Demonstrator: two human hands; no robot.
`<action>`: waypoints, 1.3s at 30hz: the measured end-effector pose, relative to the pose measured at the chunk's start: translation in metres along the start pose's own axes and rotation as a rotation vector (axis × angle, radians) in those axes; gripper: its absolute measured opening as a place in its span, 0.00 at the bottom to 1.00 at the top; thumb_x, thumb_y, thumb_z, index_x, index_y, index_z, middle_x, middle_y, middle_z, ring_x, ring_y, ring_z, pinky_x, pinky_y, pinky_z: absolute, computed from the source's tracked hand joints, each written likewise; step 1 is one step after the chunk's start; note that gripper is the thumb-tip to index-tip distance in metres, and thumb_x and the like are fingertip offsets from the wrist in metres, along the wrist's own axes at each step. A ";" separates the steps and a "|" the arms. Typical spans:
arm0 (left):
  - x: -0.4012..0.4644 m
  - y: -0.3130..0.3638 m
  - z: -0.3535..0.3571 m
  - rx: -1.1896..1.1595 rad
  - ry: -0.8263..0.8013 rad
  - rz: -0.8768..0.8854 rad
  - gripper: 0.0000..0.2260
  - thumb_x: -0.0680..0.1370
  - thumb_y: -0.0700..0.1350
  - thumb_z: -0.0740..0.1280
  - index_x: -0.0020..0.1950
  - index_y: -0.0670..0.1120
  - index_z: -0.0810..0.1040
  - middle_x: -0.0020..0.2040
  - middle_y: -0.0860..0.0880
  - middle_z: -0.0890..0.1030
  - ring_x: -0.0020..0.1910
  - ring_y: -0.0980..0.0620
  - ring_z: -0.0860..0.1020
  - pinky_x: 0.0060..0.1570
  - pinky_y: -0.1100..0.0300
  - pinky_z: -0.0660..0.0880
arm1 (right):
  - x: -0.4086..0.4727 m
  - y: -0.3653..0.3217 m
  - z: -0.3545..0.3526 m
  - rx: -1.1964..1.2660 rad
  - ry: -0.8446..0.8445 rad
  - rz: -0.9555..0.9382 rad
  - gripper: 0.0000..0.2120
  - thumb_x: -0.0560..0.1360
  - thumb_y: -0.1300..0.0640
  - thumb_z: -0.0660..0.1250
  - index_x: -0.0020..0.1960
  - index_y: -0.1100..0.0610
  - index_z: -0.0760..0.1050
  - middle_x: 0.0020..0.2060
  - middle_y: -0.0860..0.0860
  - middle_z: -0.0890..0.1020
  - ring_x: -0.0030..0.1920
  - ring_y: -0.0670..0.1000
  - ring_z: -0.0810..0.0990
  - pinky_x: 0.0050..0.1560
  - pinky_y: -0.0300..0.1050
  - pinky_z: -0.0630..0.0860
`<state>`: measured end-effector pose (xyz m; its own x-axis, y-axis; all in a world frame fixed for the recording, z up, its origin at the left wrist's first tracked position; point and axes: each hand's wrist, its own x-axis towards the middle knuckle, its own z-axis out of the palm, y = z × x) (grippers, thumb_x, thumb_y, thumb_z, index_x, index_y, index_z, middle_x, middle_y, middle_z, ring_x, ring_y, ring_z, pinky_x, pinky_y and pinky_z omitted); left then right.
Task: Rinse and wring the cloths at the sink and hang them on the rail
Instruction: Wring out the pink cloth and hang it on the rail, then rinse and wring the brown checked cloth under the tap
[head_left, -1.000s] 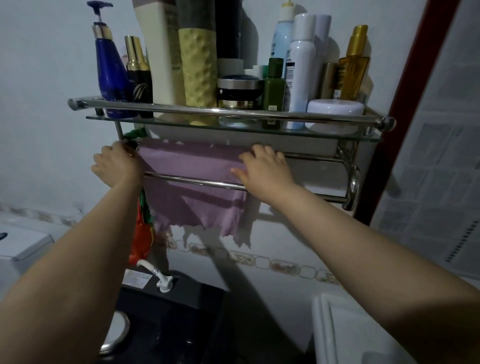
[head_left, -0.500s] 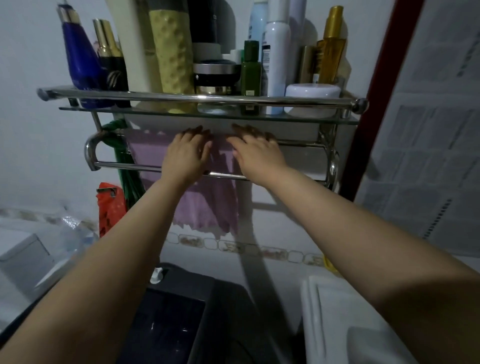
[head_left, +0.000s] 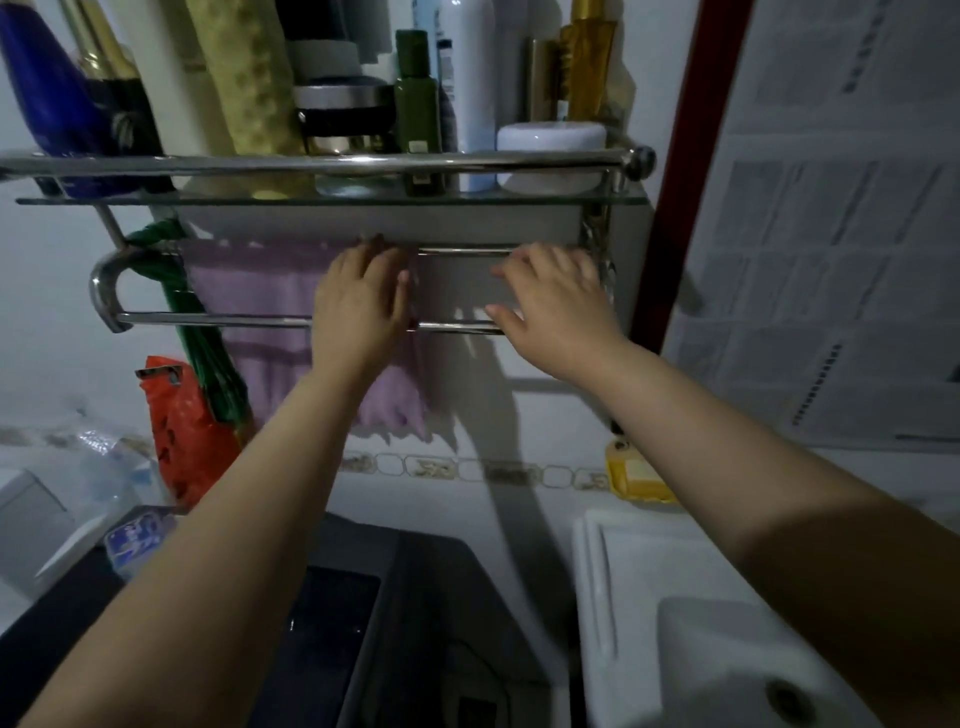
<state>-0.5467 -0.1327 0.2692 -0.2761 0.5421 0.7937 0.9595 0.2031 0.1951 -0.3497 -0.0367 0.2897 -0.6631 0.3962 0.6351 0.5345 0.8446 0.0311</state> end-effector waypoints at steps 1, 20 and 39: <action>-0.010 0.019 0.002 -0.049 0.035 0.045 0.14 0.79 0.45 0.59 0.61 0.43 0.77 0.61 0.42 0.76 0.60 0.42 0.73 0.59 0.51 0.69 | -0.014 0.006 -0.002 0.039 0.073 -0.030 0.19 0.76 0.46 0.61 0.61 0.55 0.74 0.58 0.53 0.75 0.61 0.57 0.72 0.65 0.53 0.61; -0.193 0.404 0.184 -0.619 -0.499 0.061 0.11 0.77 0.43 0.63 0.58 0.49 0.77 0.48 0.54 0.79 0.48 0.53 0.76 0.45 0.52 0.76 | -0.357 0.282 -0.024 0.516 -0.238 0.629 0.07 0.78 0.54 0.61 0.54 0.48 0.74 0.42 0.45 0.82 0.40 0.50 0.80 0.44 0.51 0.78; -0.305 0.548 0.274 -0.561 -0.966 -0.297 0.08 0.78 0.42 0.63 0.52 0.51 0.79 0.49 0.55 0.80 0.41 0.58 0.76 0.42 0.62 0.73 | -0.601 0.490 0.027 -0.101 -0.673 1.207 0.17 0.78 0.55 0.59 0.64 0.61 0.72 0.65 0.62 0.70 0.64 0.61 0.70 0.63 0.51 0.68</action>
<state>0.0481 0.0361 -0.0238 -0.1903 0.9804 -0.0508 0.6722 0.1678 0.7211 0.2961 0.1493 -0.0977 0.1249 0.9755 -0.1809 0.9682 -0.1596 -0.1924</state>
